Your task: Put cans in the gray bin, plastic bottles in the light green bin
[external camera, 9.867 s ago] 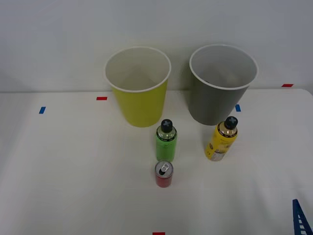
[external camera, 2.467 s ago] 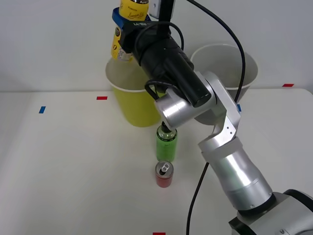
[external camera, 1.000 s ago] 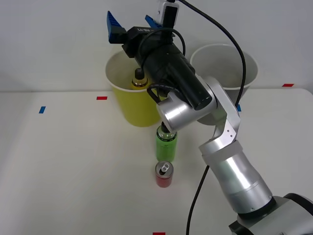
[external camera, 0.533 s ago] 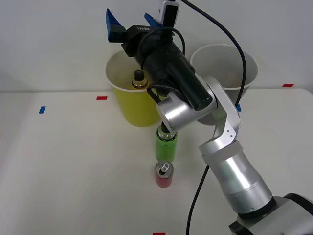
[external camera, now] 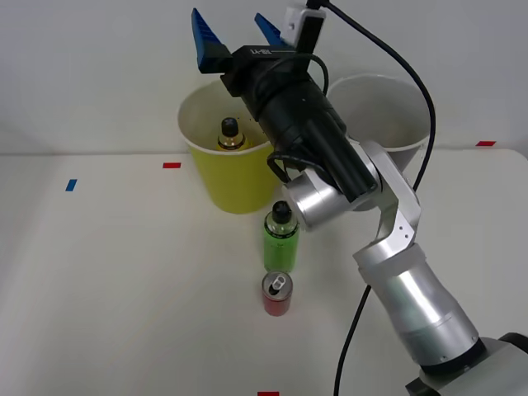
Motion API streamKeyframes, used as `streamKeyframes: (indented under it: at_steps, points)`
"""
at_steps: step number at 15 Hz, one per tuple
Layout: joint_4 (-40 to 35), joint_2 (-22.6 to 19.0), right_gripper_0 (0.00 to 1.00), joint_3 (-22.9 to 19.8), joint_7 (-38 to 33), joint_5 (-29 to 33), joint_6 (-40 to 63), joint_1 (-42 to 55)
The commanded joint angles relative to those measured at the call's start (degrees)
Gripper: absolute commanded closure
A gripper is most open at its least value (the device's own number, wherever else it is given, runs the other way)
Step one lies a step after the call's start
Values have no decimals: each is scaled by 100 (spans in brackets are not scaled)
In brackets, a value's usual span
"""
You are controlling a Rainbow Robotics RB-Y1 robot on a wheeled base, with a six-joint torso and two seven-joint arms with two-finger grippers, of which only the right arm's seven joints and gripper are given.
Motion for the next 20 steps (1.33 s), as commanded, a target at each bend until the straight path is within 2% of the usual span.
streamKeyframes:
  at_steps: [1,5,9,12,16,20]
  points:
    - [-390,-240,0,-12,-332,-131,-38,147]
    - [-1348,-573,0,94,-429,-140,-3,1044]
    - [-2921,-1268,0,173,-385,62,15,2837]
    - [-3817,-1690,0,23,-358,291,15,3944]
    - [-4547,-2068,0,-319,-156,519,-46,5403]
    - [-4723,-2094,0,-662,64,739,-627,6739]
